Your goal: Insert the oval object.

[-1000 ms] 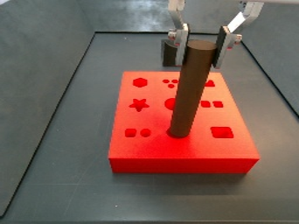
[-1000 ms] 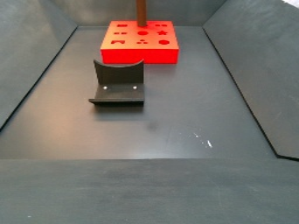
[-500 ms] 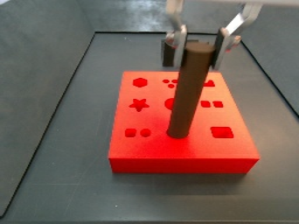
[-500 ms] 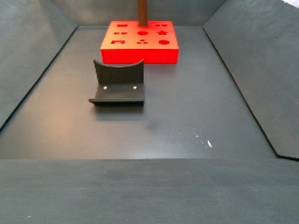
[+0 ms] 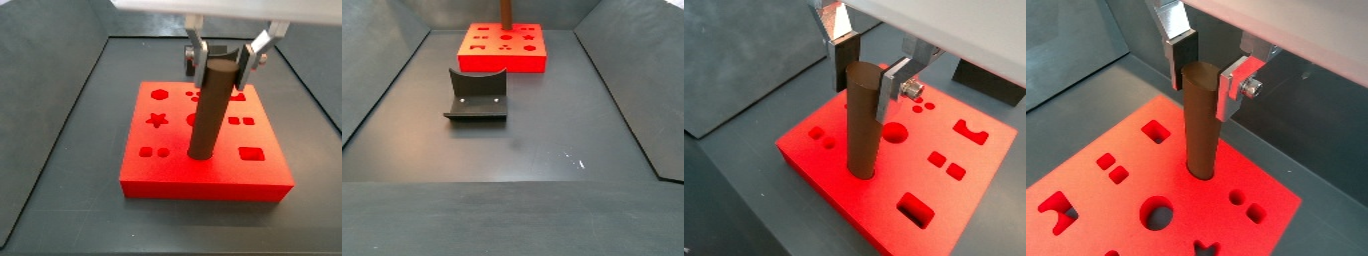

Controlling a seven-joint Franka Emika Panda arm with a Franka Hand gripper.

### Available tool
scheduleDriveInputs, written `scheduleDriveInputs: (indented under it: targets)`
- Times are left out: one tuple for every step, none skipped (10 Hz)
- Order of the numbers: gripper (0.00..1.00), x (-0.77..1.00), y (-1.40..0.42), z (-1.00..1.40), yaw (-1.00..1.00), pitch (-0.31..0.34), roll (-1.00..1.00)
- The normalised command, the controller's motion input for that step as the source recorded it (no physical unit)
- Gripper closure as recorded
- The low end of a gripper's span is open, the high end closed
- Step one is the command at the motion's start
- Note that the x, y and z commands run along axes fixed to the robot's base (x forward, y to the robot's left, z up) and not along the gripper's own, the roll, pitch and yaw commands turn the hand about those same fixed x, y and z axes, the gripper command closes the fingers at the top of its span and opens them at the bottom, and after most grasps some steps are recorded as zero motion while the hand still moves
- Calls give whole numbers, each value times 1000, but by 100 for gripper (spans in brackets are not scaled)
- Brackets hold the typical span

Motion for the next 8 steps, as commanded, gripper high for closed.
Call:
scheduleDriveInputs:
  targets:
    - [100, 371, 43, -491, 0, -16, -20]
    - [100, 331, 69, -509, 0, -9, -20]
    - [100, 309, 91, -480, 3, -4, -6]
    - [100, 171, 123, -414, 46, -4, 0]
    - [100, 0, 63, -160, 0, 0, 51]
    - [100, 0, 0, -49, 0, 0, 46]
    - [100, 0, 0, 0, 0, 0, 16]
    - [100, 0, 0, 0, 0, 0, 0]
